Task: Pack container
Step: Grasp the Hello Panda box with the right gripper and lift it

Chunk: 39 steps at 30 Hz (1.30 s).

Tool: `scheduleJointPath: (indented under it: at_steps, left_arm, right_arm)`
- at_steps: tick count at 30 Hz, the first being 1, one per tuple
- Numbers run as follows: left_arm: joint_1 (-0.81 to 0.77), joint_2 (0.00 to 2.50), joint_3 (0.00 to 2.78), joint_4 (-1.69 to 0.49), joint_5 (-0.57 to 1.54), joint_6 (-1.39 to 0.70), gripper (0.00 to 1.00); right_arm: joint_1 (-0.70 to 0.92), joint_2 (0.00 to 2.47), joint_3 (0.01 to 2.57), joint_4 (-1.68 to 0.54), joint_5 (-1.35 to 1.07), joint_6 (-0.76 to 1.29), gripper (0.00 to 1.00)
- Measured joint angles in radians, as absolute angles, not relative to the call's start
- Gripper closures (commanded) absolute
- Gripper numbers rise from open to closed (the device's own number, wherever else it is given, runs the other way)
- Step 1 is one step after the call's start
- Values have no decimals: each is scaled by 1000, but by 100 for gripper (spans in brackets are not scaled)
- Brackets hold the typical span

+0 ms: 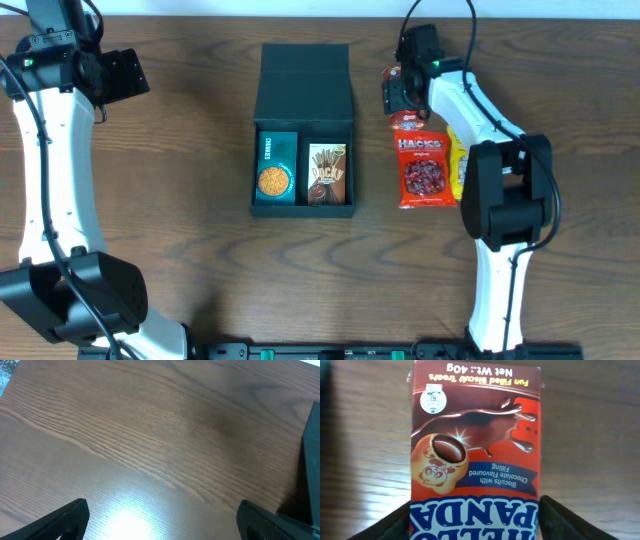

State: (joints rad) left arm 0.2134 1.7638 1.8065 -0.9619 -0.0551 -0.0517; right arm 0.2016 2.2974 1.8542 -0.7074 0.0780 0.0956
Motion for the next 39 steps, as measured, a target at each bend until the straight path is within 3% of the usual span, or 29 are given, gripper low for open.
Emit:
scheduleJointPath:
  at_steps: [5,8,13,15,17,20,28,39]
  left_arm:
    - [213,1764,1806,-962,-56,-52,5]
    - [213,1764,1806,-962,-55,-52,5]
    - [213,1764,1806,-962,-56,-52,5]
    - [213,1764,1806,-962,-55,-52,5]
    - [213,1764,1806,-962,-56,-52,5]
    - [213,1764,1806,-962,-55,-51,5]
    - [213,1764,1806,-962,-55,-51,5]
    - [213,1764,1806,-961,-56,-51,5]
  right_arm:
    - [219,2297,2009,-826,78,95,36]
    - [233,2297,2103,-906,78,94,44]
    - [279,2297,2253,-1051,65,95,45]
    - [310,2297,2300,-1097,60,94,37]
    - [342,2297,2328,-1121,64,98,19]
    - [387,2297,2341,-1125,113,94,1]
    - [358,2297,2202,-1027,234,90,1]
    - [212,2298,1993,-867,124,48,1]
